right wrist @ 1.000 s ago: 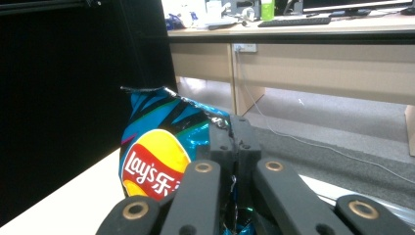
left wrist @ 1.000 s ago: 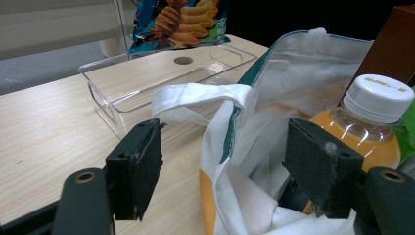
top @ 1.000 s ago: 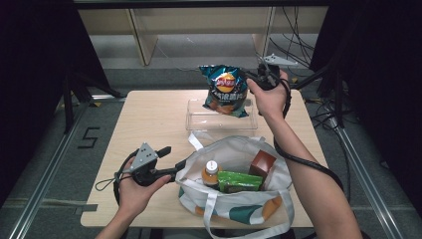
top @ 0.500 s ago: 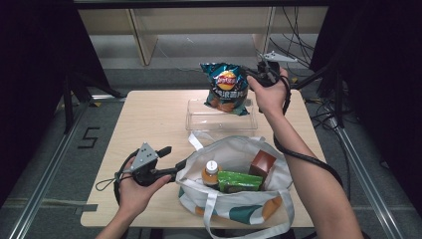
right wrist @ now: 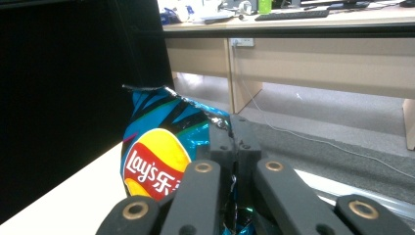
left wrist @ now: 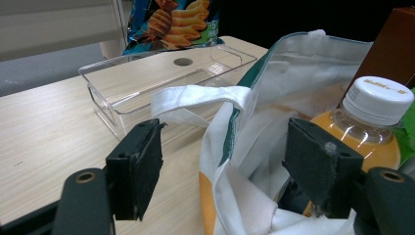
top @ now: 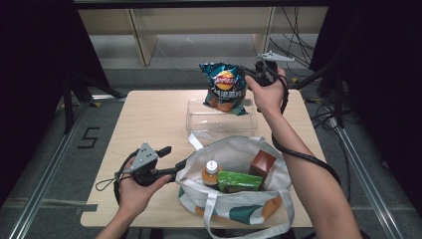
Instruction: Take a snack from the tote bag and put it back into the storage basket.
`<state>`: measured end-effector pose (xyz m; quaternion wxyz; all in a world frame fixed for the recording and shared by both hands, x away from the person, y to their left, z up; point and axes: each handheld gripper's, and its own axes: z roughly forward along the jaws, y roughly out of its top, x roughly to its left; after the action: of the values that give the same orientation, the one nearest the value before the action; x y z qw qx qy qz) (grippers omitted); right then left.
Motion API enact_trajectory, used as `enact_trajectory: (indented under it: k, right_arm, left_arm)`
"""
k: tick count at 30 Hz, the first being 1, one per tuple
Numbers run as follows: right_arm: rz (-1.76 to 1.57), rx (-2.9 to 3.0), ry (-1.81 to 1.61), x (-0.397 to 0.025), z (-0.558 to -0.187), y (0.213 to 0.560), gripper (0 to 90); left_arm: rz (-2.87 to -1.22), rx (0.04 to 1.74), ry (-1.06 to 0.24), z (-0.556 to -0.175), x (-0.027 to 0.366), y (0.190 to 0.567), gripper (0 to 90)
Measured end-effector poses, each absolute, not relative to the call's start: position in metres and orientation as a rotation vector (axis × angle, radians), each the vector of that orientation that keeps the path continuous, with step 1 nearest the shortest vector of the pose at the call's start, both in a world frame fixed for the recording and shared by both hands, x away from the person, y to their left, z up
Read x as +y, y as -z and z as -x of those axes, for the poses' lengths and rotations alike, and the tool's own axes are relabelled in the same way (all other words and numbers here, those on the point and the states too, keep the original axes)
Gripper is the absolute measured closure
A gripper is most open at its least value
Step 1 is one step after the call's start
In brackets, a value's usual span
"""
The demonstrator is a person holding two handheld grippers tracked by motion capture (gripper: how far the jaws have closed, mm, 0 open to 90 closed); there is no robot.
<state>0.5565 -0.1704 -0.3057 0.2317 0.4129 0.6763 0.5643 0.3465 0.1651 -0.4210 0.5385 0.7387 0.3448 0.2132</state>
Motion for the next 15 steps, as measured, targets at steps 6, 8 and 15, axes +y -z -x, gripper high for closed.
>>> enact_trajectory:
  k: [6,8,15]
  right_arm:
    - [-1.141,1.86,-1.54,-0.1709,-0.5609,0.3077,90.0]
    - [-1.155,1.857,-1.539,-0.1698,-0.5616,0.3083,90.0]
    - [-1.178,1.858,-1.52,-0.1698,-0.5665,0.3103,90.0]
  left_arm:
    - [-1.752,0.817,-0.511,-0.3461,0.1651,0.4202,29.9]
    - [-1.752,0.817,-0.512,-0.3463,0.1654,0.4203,29.9]
    - [-1.754,0.817,-0.514,-0.3469,0.1655,0.4207,30.3]
